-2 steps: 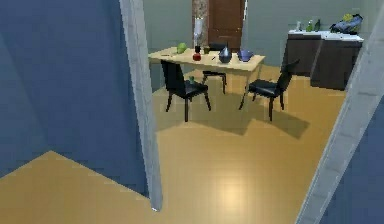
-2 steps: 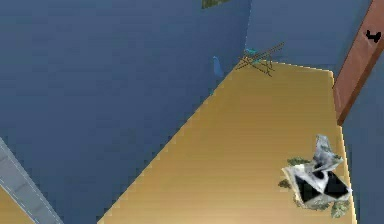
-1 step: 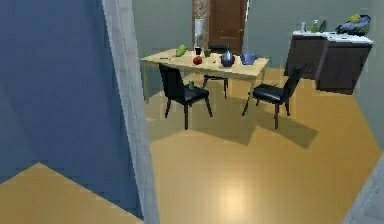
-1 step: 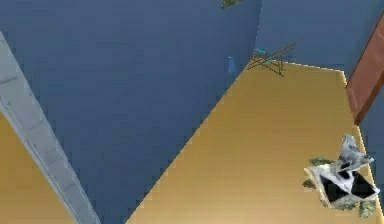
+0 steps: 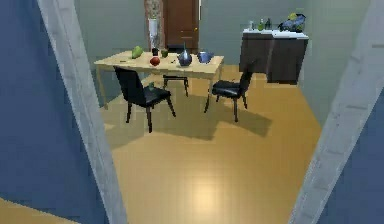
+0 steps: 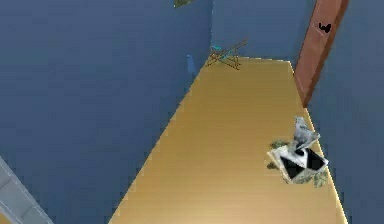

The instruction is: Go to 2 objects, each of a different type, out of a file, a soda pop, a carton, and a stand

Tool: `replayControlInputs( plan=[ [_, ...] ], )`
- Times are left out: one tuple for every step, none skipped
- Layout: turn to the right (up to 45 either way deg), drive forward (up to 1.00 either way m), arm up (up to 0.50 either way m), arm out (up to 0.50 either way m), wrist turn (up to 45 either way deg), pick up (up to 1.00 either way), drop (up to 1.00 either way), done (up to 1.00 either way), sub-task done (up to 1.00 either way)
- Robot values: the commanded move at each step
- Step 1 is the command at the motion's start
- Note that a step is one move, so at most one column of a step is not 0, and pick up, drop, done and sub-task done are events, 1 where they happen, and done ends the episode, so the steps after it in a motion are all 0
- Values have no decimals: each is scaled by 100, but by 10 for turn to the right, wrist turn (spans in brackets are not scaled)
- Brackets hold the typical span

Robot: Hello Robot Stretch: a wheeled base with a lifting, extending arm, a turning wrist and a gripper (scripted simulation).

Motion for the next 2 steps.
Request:
replayControlInputs(
  plan=[
    [0, 100, 0, 0, 0, 0, 0, 0, 0],
    [30, 0, 0, 0, 0, 0, 0, 0, 0]
  ],
)
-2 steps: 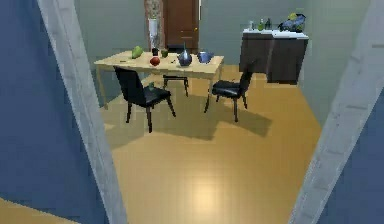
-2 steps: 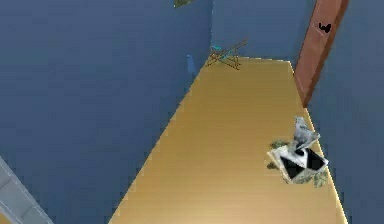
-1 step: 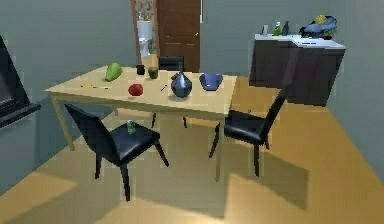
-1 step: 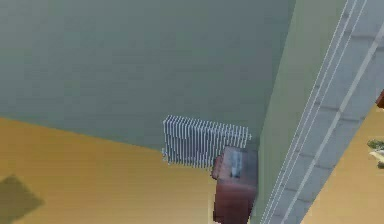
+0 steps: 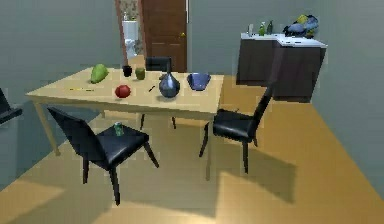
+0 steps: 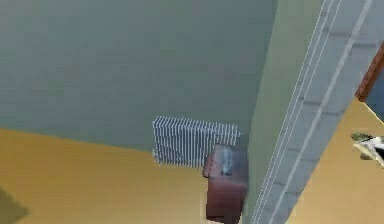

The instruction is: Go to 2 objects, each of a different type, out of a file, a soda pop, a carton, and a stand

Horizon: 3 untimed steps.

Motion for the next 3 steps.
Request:
replayControlInputs(
  plan=[
    [0, 85, 0, 0, 0, 0, 0, 0, 0],
    [-420, 0, 0, 0, 0, 0, 0, 0, 0],
    [0, 0, 0, 0, 0, 0, 0, 100, 0]
  ],
)
